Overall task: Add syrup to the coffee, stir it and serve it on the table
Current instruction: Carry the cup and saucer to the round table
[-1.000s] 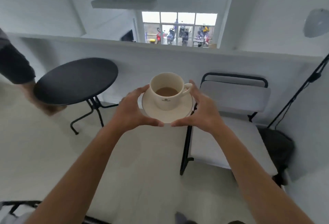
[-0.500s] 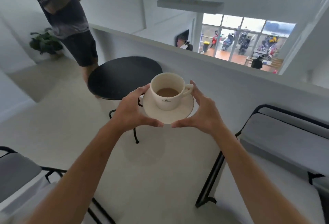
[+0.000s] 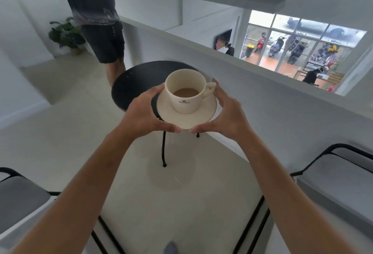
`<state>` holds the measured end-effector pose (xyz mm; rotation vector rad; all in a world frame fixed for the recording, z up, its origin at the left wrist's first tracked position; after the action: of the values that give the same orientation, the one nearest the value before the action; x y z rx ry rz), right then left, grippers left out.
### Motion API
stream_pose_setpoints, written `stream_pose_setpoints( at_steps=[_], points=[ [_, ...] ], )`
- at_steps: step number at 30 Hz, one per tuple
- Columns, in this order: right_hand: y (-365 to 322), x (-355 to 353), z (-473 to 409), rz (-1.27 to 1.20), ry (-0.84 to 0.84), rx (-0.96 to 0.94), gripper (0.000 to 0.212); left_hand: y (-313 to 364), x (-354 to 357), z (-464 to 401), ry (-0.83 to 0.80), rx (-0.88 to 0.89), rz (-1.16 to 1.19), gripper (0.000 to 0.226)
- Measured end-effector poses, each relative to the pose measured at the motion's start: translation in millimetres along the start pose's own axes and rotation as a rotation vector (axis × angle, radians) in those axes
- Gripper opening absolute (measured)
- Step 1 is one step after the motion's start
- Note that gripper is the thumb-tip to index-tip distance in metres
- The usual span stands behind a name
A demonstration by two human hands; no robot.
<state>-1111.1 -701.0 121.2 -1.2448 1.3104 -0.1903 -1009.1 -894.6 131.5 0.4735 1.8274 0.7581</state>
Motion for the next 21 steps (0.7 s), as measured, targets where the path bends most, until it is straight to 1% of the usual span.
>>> stream_pose_setpoints(
  at_steps=[5, 13, 21],
  points=[
    [-2, 41, -63, -0.034, -0.004, 0.005, 0.147, -49, -29, -48, -0.005, 0.007, -0.030, 0.117],
    [-1, 101, -153, -0.046, -0.025, 0.054, 0.150, -118, -60, -118, -0.018, -0.006, -0.064, 0.117],
    [24, 141, -246, -0.068, -0.036, 0.091, 0.155, -182, -67, -204, -0.037, -0.030, -0.083, 0.120]
  ],
)
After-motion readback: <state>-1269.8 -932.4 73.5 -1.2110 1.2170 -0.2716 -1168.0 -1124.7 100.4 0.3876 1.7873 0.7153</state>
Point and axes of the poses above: each hand's wrist, its own z-axis away from the middle knuckle, its own x-axis out of the palm, y = z × x, the point moved 8 cm from there along -z, towards the middle knuckle, and after that the axes turned 2 degrees about x, right-handed, at the moved point
